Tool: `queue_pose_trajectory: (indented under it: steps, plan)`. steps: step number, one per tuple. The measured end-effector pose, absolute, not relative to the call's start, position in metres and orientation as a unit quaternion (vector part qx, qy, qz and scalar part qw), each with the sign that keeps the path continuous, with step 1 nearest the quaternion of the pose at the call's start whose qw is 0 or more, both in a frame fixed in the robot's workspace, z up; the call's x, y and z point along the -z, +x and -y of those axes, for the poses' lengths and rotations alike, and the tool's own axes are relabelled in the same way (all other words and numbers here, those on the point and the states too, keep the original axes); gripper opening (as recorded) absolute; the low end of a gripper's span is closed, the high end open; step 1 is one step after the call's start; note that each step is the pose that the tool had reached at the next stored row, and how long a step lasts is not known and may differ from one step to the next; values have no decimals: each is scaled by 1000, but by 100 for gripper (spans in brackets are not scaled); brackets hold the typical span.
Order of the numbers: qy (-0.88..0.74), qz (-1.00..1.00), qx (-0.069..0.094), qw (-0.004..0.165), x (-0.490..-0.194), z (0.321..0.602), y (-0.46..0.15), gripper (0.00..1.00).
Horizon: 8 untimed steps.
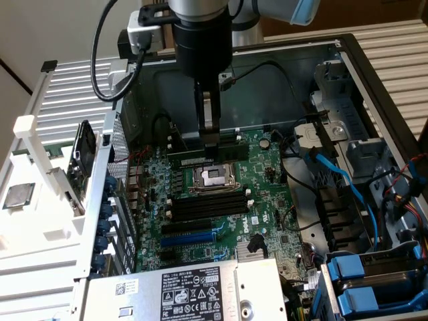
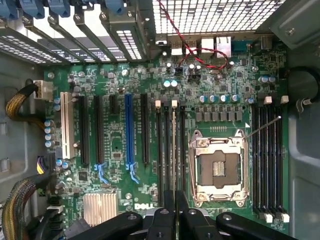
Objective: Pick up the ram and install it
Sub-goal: 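Insert the ram into the slot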
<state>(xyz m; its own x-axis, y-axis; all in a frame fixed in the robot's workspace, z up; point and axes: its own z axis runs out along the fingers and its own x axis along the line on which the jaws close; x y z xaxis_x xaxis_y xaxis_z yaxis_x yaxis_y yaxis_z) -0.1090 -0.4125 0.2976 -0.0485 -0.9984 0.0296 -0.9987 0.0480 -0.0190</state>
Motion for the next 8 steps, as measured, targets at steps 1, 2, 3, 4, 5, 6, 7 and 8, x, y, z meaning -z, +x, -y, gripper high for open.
queue_pose_trajectory:
  steps: [1,2,3,4,5,6,7,8]
  plan:
    - [690,724,-16,3,-294,414,-109,13]
    - [690,724,-15,2,-292,415,-109,13]
    - [690,724,-15,1,-290,416,-109,13]
    - [690,724,-14,0,-287,418,-109,13]
    - [690,724,-13,0,-286,420,-109,13]
    - [690,724,-12,-1,-284,424,-109,13]
    - [690,724,-11,-2,-284,426,-109,13]
    - [690,724,-11,-2,-283,428,-109,13]
